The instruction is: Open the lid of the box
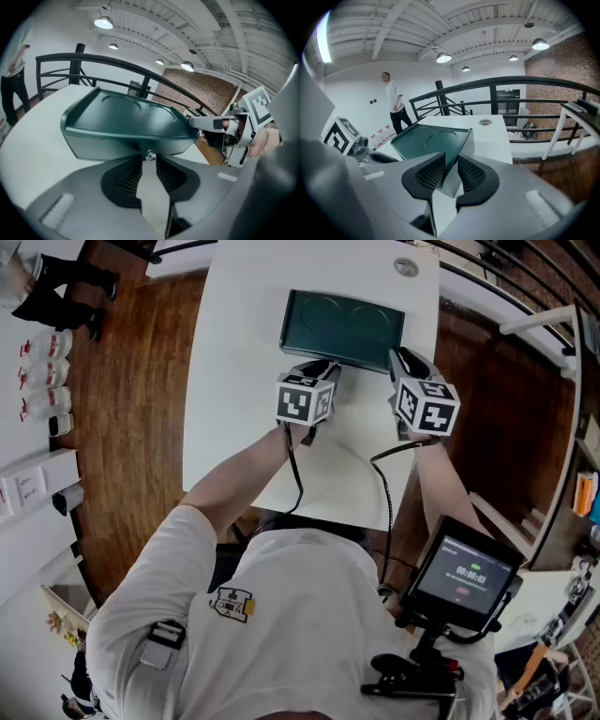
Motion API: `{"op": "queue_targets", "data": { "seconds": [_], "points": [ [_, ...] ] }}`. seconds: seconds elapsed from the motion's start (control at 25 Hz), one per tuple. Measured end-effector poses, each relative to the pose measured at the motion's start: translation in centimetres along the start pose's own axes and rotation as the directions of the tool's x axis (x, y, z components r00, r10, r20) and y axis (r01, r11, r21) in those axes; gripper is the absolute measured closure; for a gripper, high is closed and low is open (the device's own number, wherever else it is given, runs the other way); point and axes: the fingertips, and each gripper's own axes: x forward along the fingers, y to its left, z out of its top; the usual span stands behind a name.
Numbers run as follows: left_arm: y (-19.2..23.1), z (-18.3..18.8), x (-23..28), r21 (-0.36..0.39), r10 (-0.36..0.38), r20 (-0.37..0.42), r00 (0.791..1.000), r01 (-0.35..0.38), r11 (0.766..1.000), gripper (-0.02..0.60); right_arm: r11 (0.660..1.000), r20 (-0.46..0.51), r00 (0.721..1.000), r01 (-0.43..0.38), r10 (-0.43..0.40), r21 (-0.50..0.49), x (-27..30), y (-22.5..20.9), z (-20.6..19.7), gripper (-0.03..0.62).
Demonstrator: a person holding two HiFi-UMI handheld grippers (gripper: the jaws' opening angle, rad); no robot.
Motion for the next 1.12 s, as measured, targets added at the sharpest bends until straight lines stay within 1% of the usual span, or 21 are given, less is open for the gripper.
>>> {"op": "queue_targets", "data": {
  "seconds": [0.16, 0.48, 0.68, 0.92, 1.0, 1.12],
  "points": [
    [-0.1, 0.3, 0.9, -0.005, -0.003, -0.017, 1.000, 0.003, 1.000, 0.505, 1.000, 0.003, 1.000, 0.000, 0.000, 0.005, 0.1, 0.0, 0.1, 0.511],
    [-0.1, -0.2, 0.6, -0.014, -0.013, -0.019, 1.000, 0.013, 1.000, 0.511, 1.000, 0.010, 1.000, -0.007, 0.007, 0.006, 0.3, 0.1, 0.0, 0.513],
    [-0.9, -3.1, -1.0, -0.018, -0.028, -0.042, 0.999, 0.027, 0.999, 0.511, 1.000, 0.009, 1.000, -0.020, 0.020, 0.016, 0.7, -0.1, -0.2, 0.511],
    [-2.4, -9.0, -4.4, -0.071, -0.054, -0.097, 0.994, 0.047, 0.996, 0.511, 0.999, 0.003, 1.000, -0.031, 0.031, 0.025, 0.7, 0.0, 0.0, 0.510],
    [-2.6, -10.3, -5.1, -0.093, -0.054, -0.080, 0.995, 0.046, 0.995, 0.511, 0.999, 0.000, 0.999, -0.033, 0.033, 0.031, 0.7, 0.0, -0.1, 0.508],
    [-2.8, -10.1, -5.7, -0.101, -0.045, -0.059, 0.997, 0.039, 0.994, 0.511, 0.999, 0.002, 0.999, -0.035, 0.035, 0.030, 0.3, 0.0, 0.0, 0.508]
  ]
}}
